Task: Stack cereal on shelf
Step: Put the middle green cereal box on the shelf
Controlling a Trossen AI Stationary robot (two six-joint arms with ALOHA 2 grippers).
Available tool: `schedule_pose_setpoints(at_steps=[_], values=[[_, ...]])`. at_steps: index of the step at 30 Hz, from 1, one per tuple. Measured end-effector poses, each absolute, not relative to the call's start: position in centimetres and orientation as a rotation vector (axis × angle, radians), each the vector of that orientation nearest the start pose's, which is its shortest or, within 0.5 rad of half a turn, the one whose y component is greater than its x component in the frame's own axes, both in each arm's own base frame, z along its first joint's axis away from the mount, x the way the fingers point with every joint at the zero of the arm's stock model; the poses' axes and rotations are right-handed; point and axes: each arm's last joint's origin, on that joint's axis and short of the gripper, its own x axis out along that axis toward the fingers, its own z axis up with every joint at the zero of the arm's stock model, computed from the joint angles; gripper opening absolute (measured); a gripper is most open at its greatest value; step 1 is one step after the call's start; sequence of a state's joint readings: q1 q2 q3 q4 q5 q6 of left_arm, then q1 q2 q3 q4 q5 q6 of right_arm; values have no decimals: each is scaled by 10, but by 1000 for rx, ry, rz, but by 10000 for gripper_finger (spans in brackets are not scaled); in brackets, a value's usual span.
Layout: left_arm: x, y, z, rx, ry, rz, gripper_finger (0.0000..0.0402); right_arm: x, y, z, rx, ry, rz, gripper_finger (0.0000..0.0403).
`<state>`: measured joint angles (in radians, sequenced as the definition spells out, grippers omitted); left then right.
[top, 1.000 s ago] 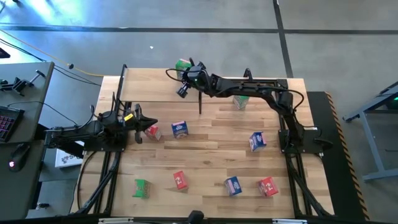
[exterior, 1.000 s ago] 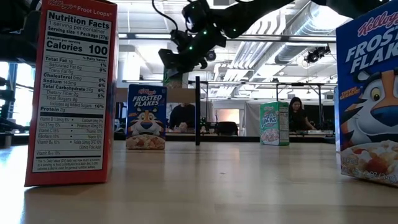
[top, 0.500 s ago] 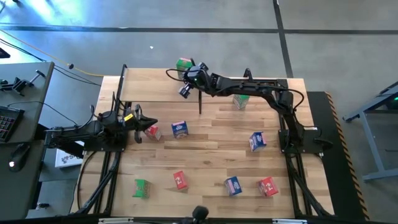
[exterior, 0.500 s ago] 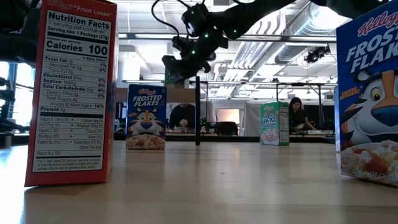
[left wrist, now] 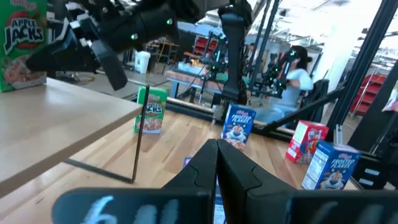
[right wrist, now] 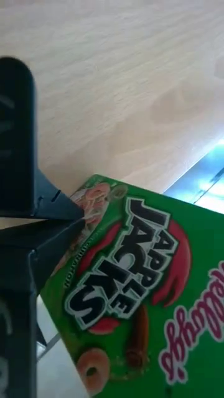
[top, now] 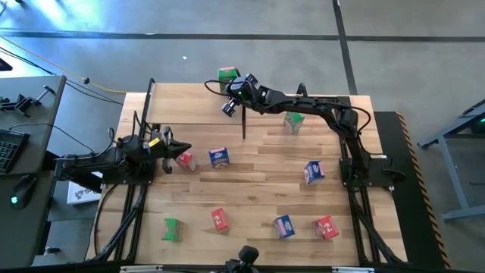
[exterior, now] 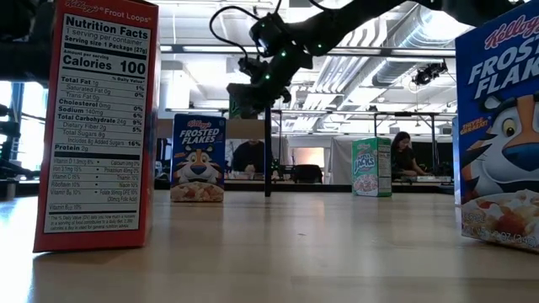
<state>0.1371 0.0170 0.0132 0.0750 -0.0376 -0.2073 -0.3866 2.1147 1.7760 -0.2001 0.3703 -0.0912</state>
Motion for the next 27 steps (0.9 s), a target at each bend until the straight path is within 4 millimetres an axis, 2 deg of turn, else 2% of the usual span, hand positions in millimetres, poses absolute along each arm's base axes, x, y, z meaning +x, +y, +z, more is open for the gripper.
schedule_pose_setpoints(at_steps=[5, 9, 11, 17, 22, 24, 27], values=[[96, 14, 177, -209, -116, 163, 3, 448, -190, 261, -116, 598, -638, 0], [96, 15, 177, -244, -120, 168, 3, 452, -178, 271, -107, 543, -401, 0], [96, 15, 177, -232, -122, 179, 3, 456, -173, 272, -102, 510, -348, 0], [96, 18, 176, -206, -125, 277, 3, 468, -173, 276, -202, 384, -447, 0], [96, 18, 177, -229, -137, 292, 3, 463, -176, 281, -258, 413, -465, 0], [97, 18, 181, -234, -181, 297, 3, 453, -172, 295, -297, 447, -413, 0], [97, 19, 190, -221, -230, 314, 3, 430, -158, 334, -345, 471, -333, 0]])
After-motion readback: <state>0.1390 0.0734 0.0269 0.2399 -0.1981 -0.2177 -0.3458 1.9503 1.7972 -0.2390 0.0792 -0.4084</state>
